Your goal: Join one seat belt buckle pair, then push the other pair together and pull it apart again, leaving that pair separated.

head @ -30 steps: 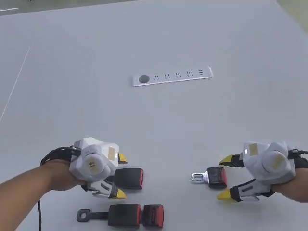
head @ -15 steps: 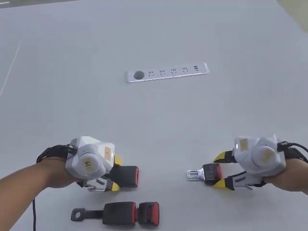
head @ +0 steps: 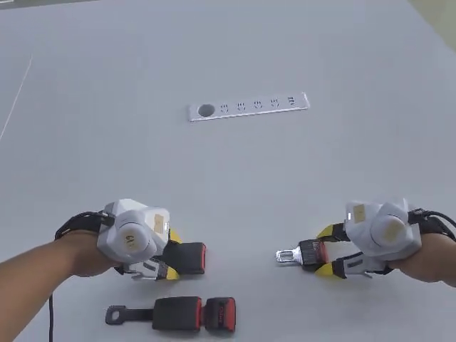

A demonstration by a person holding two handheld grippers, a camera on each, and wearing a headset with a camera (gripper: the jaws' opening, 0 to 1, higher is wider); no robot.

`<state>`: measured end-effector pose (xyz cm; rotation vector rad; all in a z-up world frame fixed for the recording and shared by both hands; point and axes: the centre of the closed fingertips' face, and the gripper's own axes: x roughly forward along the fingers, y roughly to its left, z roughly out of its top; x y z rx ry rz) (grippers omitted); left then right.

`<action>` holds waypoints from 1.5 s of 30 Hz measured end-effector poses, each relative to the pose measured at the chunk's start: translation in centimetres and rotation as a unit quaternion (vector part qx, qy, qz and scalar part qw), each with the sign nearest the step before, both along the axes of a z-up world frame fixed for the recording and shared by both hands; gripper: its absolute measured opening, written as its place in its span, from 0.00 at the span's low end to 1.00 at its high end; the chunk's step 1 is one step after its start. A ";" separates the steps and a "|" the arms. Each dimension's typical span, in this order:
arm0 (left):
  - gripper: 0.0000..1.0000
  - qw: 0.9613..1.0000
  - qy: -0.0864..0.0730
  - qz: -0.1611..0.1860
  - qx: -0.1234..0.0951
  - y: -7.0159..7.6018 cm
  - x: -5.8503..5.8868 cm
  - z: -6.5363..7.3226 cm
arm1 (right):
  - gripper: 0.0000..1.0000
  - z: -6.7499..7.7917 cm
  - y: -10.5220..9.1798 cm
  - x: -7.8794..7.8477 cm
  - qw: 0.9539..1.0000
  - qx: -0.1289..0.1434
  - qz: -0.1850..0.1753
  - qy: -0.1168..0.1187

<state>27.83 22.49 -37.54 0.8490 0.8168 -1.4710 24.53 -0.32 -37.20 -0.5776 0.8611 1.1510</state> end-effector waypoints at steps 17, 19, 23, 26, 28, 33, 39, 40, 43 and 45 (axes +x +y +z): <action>0.33 1.000 -0.001 0.009 0.016 -0.1 0.0 -0.2 | 0.35 -0.5 5.0 0.8 1.000 0.010 0.013 -0.008; 0.33 1.000 -0.001 0.009 0.015 0.0 0.0 -0.2 | 0.35 -0.5 6.0 1.0 1.000 0.015 0.020 -0.011; 0.33 1.000 0.001 0.010 0.017 0.0 0.0 -0.2 | 0.35 -0.5 8.0 1.1 0.999 0.023 0.021 -0.009; 0.33 1.000 0.002 0.012 0.017 0.0 0.0 -0.2 | 0.35 -0.7 9.2 1.3 0.999 0.028 0.025 -0.012; 0.34 1.000 0.002 0.014 0.016 0.0 0.0 -0.1 | 0.35 -0.6 10.2 1.5 0.999 0.037 0.032 -0.015; 0.33 1.000 0.004 0.015 0.014 0.0 -0.1 -0.2 | 0.35 -0.3 11.6 1.6 0.998 0.043 0.037 -0.014; 0.33 1.000 0.003 0.015 0.015 0.0 -0.2 -0.1 | 0.35 -0.3 12.9 1.7 0.998 0.051 0.038 -0.013; 0.33 1.000 0.003 0.015 0.015 0.0 -0.2 0.0 | 0.35 -0.3 12.9 1.7 0.998 0.048 0.040 -0.014; 0.33 1.000 0.002 0.014 0.014 0.0 -0.3 0.0 | 0.35 -0.3 12.7 1.8 0.998 0.051 0.038 -0.012; 0.33 1.000 0.002 0.011 0.016 0.0 -0.3 -0.1 | 0.35 -0.2 12.8 1.8 0.998 0.051 0.035 -0.010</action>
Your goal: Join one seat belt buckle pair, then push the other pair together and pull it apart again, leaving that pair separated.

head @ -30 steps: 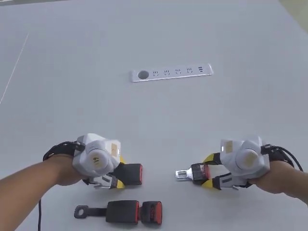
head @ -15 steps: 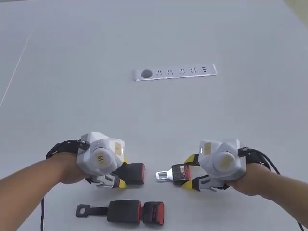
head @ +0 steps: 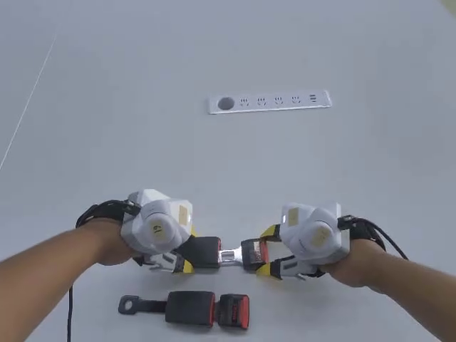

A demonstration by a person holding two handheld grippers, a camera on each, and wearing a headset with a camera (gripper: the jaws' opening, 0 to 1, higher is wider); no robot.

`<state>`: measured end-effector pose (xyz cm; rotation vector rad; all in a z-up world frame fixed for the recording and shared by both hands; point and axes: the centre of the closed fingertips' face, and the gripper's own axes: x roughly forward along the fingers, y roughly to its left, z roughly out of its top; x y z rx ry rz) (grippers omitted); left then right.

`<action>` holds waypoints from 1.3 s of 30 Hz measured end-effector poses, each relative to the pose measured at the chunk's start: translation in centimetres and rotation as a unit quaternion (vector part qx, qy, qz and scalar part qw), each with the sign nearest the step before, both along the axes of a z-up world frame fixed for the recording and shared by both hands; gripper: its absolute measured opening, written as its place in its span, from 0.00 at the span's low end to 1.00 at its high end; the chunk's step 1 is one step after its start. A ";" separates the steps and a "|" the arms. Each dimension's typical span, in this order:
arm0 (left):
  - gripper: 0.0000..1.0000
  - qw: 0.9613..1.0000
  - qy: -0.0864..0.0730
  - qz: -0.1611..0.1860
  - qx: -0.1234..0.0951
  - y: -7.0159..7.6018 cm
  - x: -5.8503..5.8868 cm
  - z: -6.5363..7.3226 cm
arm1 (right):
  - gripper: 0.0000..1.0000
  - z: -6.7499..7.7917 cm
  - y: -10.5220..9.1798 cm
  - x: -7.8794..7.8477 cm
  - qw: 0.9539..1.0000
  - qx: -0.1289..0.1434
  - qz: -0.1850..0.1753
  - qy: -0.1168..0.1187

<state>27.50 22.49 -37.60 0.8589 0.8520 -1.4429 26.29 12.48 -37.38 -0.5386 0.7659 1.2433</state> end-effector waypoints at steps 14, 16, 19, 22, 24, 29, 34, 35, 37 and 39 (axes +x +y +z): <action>0.33 1.000 -0.001 -0.008 0.008 0.1 -0.3 0.0 | 0.35 0.0 1.3 0.1 1.000 0.011 -0.027 0.007; 0.33 1.000 -0.003 -0.014 0.012 0.1 -0.3 0.0 | 0.35 0.0 1.5 0.2 0.999 0.011 -0.030 0.006; 0.33 1.000 -0.005 -0.019 0.014 0.1 -0.3 0.0 | 0.34 0.0 1.9 0.3 0.999 0.009 -0.034 0.010; 0.33 1.000 -0.004 -0.016 0.014 0.1 -0.3 -0.1 | 0.34 0.0 2.0 0.3 0.999 0.008 -0.043 0.013; 0.33 1.000 -0.003 -0.015 0.013 0.1 -0.3 -0.1 | 0.34 0.1 2.4 0.3 0.998 0.017 -0.056 0.017; 0.33 1.000 -0.004 -0.015 0.015 0.1 -0.2 -0.2 | 0.34 0.0 3.6 0.5 0.997 0.011 -0.073 0.019; 0.32 1.000 -0.004 -0.018 0.016 0.0 -0.2 -0.2 | 0.34 0.0 3.7 0.5 0.995 0.015 -0.100 0.022; 0.32 1.000 -0.004 -0.018 0.014 0.0 -0.2 -0.2 | 0.34 0.0 3.8 0.5 0.994 0.013 -0.105 0.022; 0.32 1.000 -0.004 -0.018 0.014 0.0 -0.2 -0.2 | 0.34 0.0 4.0 0.5 0.994 0.009 -0.107 0.020; 0.33 1.000 -0.004 -0.019 0.015 0.0 -0.2 -0.2 | 0.34 0.0 3.9 0.6 0.994 0.009 -0.108 0.018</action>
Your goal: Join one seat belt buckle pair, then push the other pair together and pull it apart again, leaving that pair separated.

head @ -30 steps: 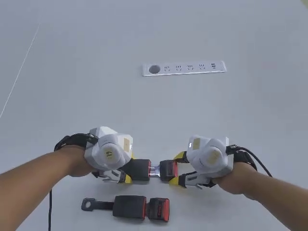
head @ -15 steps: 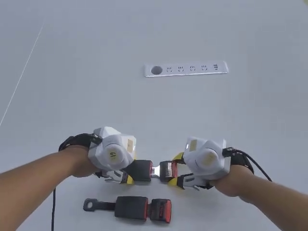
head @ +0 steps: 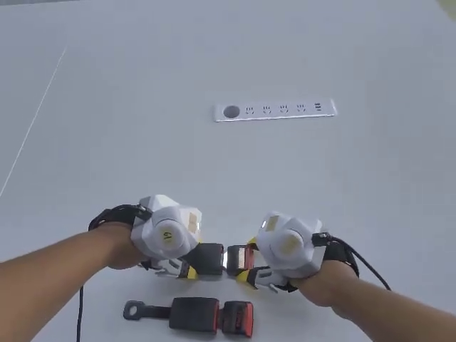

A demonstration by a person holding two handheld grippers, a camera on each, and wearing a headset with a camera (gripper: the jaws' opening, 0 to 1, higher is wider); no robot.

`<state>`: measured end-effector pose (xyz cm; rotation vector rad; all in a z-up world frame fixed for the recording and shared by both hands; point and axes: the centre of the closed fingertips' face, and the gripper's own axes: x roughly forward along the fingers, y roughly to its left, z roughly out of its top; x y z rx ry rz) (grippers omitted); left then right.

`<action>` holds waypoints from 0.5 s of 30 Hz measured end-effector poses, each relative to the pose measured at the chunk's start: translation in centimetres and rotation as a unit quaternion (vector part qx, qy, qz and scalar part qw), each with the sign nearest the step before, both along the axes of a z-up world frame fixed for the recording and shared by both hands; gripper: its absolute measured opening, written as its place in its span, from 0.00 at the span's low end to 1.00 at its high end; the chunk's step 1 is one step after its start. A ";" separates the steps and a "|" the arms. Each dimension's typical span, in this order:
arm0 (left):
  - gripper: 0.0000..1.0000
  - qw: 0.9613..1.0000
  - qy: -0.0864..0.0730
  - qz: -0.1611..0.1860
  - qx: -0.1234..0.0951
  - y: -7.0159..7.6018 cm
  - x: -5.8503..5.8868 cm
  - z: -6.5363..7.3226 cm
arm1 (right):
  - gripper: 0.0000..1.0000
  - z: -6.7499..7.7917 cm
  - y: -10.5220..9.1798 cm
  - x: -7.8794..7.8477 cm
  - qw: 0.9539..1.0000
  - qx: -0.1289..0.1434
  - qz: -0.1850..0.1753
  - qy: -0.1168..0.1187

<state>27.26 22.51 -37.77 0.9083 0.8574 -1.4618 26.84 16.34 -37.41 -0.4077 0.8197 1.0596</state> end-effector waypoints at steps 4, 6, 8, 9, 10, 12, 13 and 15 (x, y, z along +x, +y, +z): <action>0.33 1.000 0.000 -0.001 0.000 0.0 0.0 0.1 | 0.34 0.0 0.0 0.1 1.000 -0.005 0.008 0.001; 0.33 1.000 -0.001 -0.004 0.000 0.0 0.0 0.0 | 0.34 0.0 0.0 0.1 1.000 -0.006 0.010 0.001; 0.33 1.000 -0.001 -0.004 0.000 0.0 0.1 -0.1 | 0.34 0.0 0.0 0.1 1.000 -0.004 0.011 0.001; 0.33 1.000 0.000 -0.005 0.000 0.0 0.1 0.0 | 0.34 0.0 0.1 0.1 1.000 -0.004 0.013 0.000; 0.33 1.000 0.000 -0.006 0.001 0.0 0.1 0.0 | 0.34 0.0 0.1 0.1 1.000 -0.004 0.014 0.000; 0.33 1.000 -0.001 -0.009 0.003 0.0 0.0 0.1 | 0.34 0.1 0.1 0.1 1.000 -0.007 0.016 -0.001; 0.33 1.000 -0.001 -0.010 0.003 0.0 0.1 0.1 | 0.34 0.1 0.1 0.0 1.000 -0.007 0.016 -0.001; 0.33 1.000 -0.001 -0.011 0.004 0.0 0.1 0.1 | 0.34 0.0 0.1 0.1 1.000 -0.008 0.018 -0.001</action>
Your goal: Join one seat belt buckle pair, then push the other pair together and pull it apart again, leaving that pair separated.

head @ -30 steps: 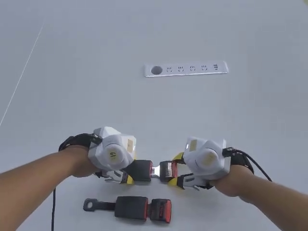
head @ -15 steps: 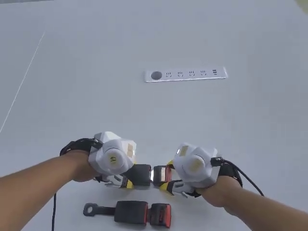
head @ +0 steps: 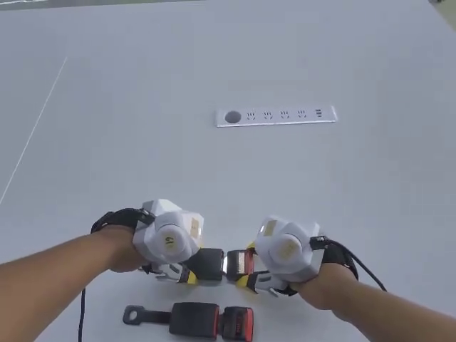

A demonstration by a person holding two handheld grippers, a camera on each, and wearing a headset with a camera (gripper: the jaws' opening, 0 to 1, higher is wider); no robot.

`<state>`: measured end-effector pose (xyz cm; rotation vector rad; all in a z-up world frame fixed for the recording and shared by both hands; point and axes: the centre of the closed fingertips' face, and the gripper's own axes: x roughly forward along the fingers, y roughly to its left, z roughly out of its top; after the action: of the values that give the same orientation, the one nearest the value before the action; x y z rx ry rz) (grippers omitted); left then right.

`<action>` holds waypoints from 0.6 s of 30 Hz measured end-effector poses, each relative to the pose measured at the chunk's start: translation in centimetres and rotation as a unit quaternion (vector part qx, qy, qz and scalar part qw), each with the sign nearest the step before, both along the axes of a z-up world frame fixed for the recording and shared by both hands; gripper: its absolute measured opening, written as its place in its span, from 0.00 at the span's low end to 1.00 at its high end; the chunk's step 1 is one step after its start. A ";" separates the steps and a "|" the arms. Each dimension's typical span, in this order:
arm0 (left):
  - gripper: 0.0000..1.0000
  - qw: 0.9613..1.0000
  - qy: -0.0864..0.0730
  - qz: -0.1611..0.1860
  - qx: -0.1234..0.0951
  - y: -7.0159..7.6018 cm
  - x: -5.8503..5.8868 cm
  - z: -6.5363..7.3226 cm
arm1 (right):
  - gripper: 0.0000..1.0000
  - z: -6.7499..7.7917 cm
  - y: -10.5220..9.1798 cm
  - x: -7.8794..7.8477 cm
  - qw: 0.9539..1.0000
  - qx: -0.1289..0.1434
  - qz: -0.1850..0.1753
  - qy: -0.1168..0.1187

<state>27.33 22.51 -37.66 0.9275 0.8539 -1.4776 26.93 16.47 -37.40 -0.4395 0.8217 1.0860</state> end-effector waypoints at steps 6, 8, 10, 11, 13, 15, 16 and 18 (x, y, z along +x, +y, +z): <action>0.33 1.000 0.001 0.004 0.000 0.0 0.0 0.0 | 0.34 0.0 0.0 -0.1 1.000 -0.001 -0.005 -0.003; 0.33 1.000 0.002 0.007 -0.001 0.0 0.1 -0.1 | 0.34 0.0 0.0 -0.1 1.000 -0.003 -0.007 -0.005; 0.33 1.000 0.002 0.007 -0.001 0.1 0.1 -0.1 | 0.34 0.0 0.0 0.0 1.000 -0.005 -0.008 -0.005; 0.33 1.000 0.002 0.007 -0.001 0.1 0.1 -0.1 | 0.34 0.0 0.0 0.0 1.000 -0.006 -0.007 -0.006; 0.33 1.000 0.002 0.007 0.000 0.0 0.1 -0.1 | 0.34 0.0 0.0 0.0 1.000 -0.006 -0.006 -0.006; 0.33 1.000 0.002 0.007 0.000 0.0 0.1 -0.1 | 0.34 0.0 0.0 0.0 1.000 -0.006 -0.006 -0.006; 0.33 1.000 0.002 0.008 0.002 0.0 0.0 -0.1 | 0.35 0.0 0.0 -0.1 1.000 -0.007 -0.006 -0.006; 0.33 1.000 0.004 0.013 -0.001 0.0 0.0 -0.1 | 0.35 -0.1 0.0 -0.1 1.000 -0.007 -0.007 -0.009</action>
<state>27.37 22.54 -37.73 0.9073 0.8675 -1.4607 26.81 16.46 -37.48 -0.4547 0.8155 1.0622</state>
